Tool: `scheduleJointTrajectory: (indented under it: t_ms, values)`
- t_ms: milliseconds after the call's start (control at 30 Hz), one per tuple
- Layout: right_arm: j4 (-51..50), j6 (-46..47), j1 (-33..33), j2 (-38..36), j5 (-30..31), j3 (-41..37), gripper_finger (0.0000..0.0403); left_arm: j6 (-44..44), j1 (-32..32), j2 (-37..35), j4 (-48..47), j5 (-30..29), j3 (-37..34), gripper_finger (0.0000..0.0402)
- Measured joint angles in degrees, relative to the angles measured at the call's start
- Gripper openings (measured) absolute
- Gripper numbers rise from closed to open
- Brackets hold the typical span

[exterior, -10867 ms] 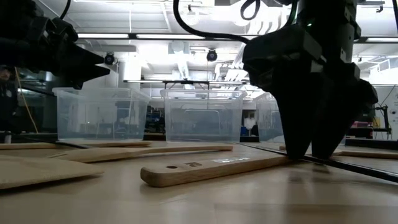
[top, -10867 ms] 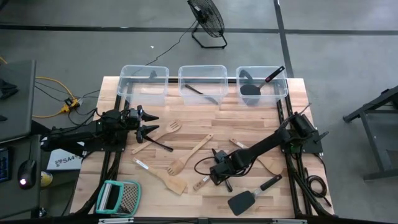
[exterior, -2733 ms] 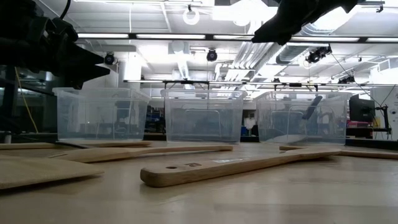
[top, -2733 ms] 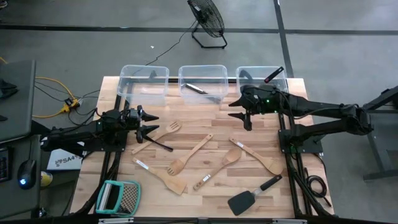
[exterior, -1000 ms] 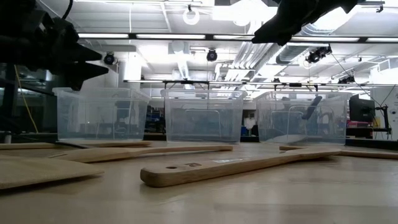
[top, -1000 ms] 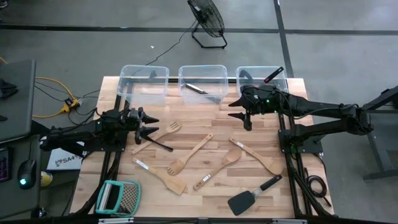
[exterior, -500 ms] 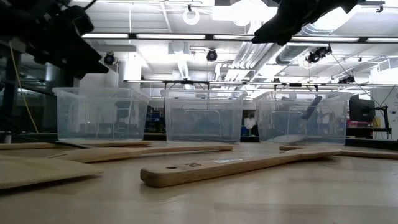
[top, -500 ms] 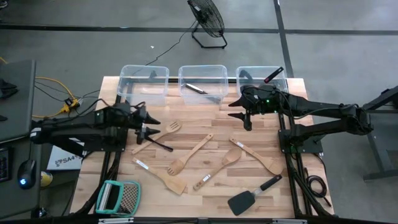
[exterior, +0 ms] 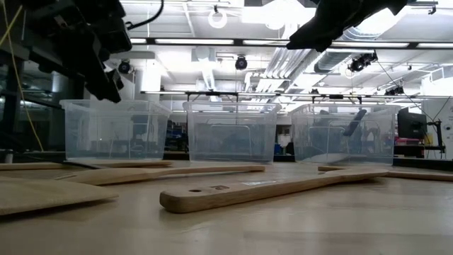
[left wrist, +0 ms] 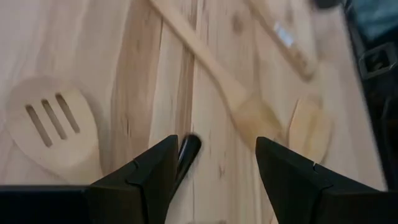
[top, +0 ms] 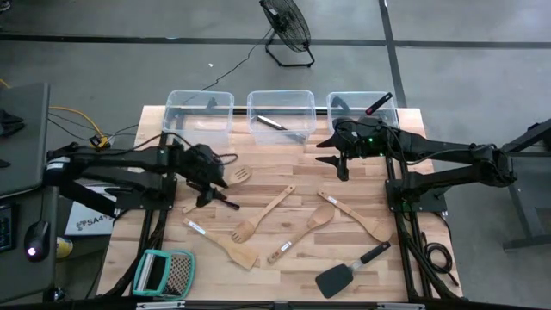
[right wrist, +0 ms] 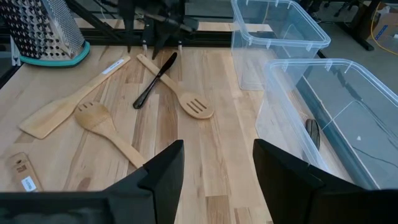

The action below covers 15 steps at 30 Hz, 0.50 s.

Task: Pick & Place Kitchen Items
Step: Put the black table knife into the middle transparent bin

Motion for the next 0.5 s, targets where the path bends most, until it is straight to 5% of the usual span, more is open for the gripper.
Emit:
scheduleJointTrajectory:
  t_ms: [500]
  values:
    - [-0.01,0.00,0.00,0.00,0.00,0.00,0.0184,9.06,-12.27,10.99,-7.43,-15.53,1.79,0.0214]
